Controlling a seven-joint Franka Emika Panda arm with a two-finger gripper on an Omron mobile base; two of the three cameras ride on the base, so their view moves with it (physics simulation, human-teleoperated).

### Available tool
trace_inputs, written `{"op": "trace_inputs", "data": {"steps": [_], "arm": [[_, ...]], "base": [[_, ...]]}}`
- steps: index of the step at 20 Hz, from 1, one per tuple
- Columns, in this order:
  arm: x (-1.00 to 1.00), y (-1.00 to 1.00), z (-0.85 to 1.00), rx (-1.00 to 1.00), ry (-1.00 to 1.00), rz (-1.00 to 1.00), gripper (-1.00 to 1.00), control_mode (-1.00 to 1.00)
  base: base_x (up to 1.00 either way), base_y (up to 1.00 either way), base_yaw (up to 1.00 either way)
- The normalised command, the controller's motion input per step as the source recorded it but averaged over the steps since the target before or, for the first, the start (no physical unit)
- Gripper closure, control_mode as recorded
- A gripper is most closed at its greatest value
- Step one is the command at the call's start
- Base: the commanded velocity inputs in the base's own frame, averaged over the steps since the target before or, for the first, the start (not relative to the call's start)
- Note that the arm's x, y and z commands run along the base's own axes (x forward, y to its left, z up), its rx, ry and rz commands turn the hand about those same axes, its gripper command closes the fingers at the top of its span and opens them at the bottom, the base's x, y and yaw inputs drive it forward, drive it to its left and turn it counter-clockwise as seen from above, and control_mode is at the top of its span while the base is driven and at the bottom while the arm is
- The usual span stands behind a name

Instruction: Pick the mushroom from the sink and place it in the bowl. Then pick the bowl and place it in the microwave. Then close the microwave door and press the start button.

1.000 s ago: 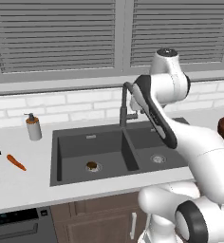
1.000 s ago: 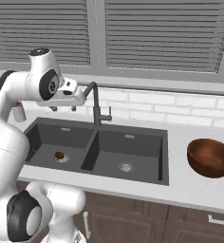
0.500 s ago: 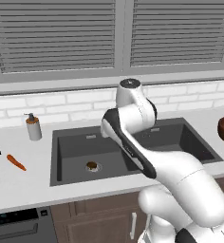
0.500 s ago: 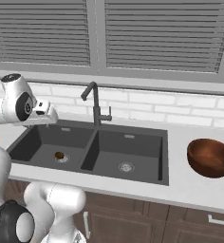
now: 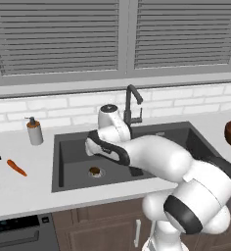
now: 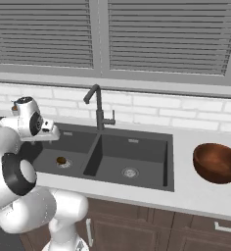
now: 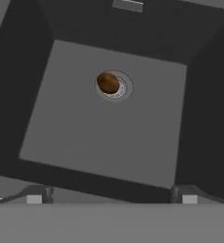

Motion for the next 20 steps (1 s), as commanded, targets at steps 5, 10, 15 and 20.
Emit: {"op": "trace_inputs", "data": {"steps": [5, 10, 15, 20], "arm": [[0.66, 0.12, -0.88, 0.00, 0.24, 0.00, -1.00, -1.00], [0.14, 0.02, -0.66, -0.06, 0.14, 0.00, -1.00, -1.00], [0.21, 0.19, -0.56, -0.14, 0.06, 0.00, -1.00, -1.00], [0.16, 0.04, -0.30, -0.08, 0.00, 0.00, -1.00, -1.00]], "base": [[0.00, 0.00, 0.00], [0.00, 0.00, 0.00], [0.00, 0.00, 0.00], [0.00, 0.00, 0.00]]}}
